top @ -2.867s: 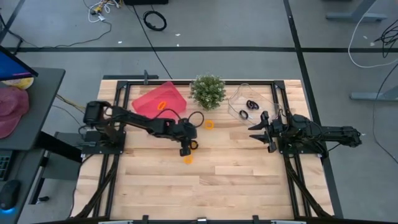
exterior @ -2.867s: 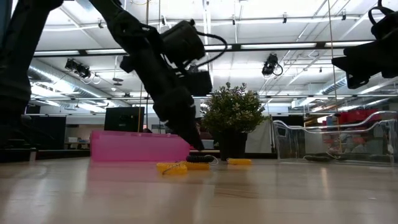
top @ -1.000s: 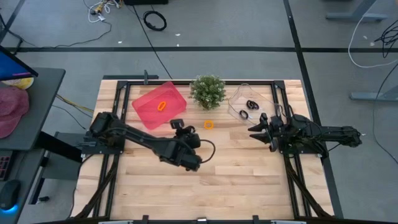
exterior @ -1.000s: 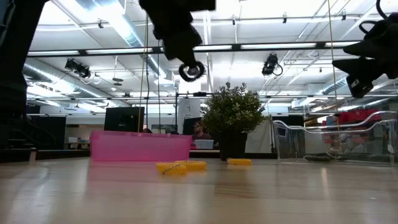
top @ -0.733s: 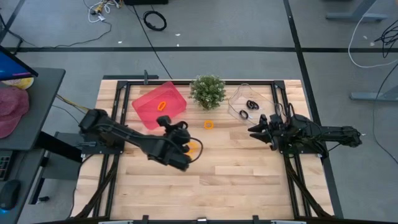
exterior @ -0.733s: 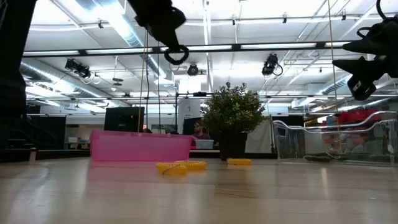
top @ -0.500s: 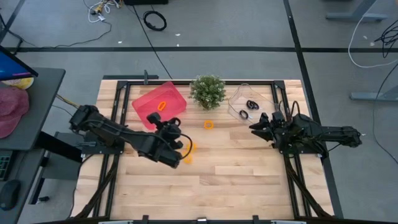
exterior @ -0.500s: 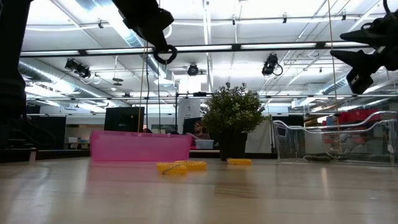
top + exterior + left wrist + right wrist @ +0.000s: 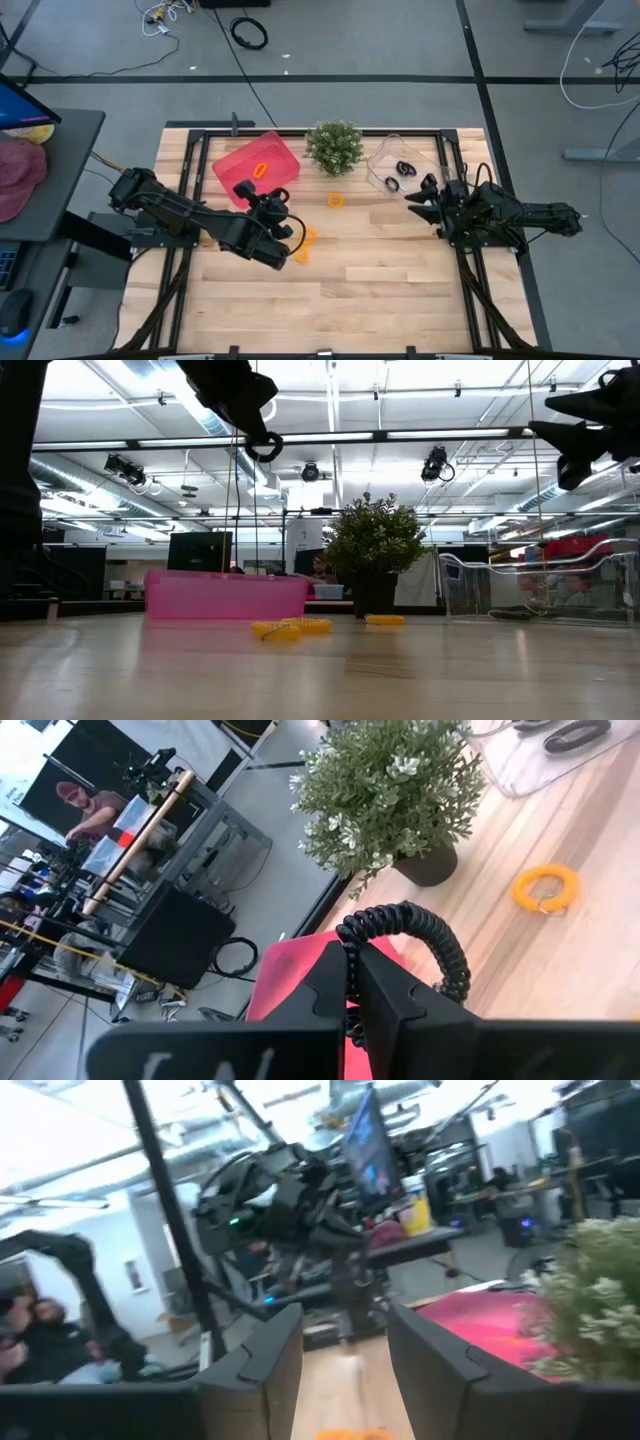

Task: Sort spring keychains
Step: Put the black spring keychain into the transparent bin

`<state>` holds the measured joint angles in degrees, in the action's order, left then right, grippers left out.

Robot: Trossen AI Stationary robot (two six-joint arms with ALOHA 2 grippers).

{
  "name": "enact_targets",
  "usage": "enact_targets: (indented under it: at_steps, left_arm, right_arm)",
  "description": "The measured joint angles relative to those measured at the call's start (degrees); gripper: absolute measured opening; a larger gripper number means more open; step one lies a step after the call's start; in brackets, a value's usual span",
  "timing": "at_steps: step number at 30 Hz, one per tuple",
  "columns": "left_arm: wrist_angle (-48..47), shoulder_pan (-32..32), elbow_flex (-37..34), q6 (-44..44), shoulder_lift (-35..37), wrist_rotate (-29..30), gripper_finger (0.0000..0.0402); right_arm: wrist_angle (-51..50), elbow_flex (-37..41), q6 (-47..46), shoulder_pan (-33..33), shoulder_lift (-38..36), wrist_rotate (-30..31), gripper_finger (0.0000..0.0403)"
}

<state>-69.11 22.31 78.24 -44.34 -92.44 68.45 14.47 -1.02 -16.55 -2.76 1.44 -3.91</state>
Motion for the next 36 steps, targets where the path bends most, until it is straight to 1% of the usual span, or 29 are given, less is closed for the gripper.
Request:
enact_targets:
  at_steps: [3, 7, 12, 15, 16, 20, 24, 28, 32, 36]
  left_arm:
    - [1.45, -0.09, 0.00, 1.62, 0.00, 0.13, 0.0010]
    - [3.89, -0.40, 0.00, 4.22, 0.00, -0.19, 0.0010]
    - [6.17, -0.76, 0.00, 6.21, 0.00, -1.16, 0.0014]
    - [6.52, -0.76, 0.00, 6.51, 0.00, -1.16, 0.0011]
    - [6.52, -0.76, 0.00, 6.52, 0.00, -1.16, 0.0010]
    - [6.59, -0.76, 0.00, 6.64, 0.00, -1.18, 0.0012]
    - [7.23, -1.14, 0.00, 7.34, 0.00, -1.84, 0.0013]
    - [10.34, -1.60, 0.00, 9.84, -0.02, -3.29, 0.0011]
    - [13.25, -1.62, 0.00, 12.30, -0.02, -4.23, 0.0015]
    - [13.49, -1.57, 0.00, 12.46, -0.02, -4.25, 0.0012]
  right_arm:
    - [0.61, 0.00, -1.19, 0.00, 0.89, 2.22, 0.0153]
    - [7.42, 0.00, -1.04, 0.00, 3.52, 5.52, 0.0153]
    - [12.25, 0.00, -1.81, -0.02, 8.81, 6.75, 0.0153]
    - [15.08, 0.00, -5.07, 0.00, 14.78, 9.50, 0.0153]
    - [16.52, 0.04, -5.12, 0.00, 17.04, 9.49, 0.0153]
    - [27.78, 0.03, -0.77, 0.99, 26.92, 9.52, 0.0153]
    - [36.81, -0.29, 2.10, 2.02, 36.78, 14.17, 0.0160]
    - [37.14, -4.81, 2.80, 2.12, 46.11, 17.19, 0.0199]
    - [37.01, -11.92, 3.92, 2.12, 56.03, 16.97, 0.0256]
    - [36.89, -18.94, 3.53, 2.12, 66.08, 16.99, 0.0307]
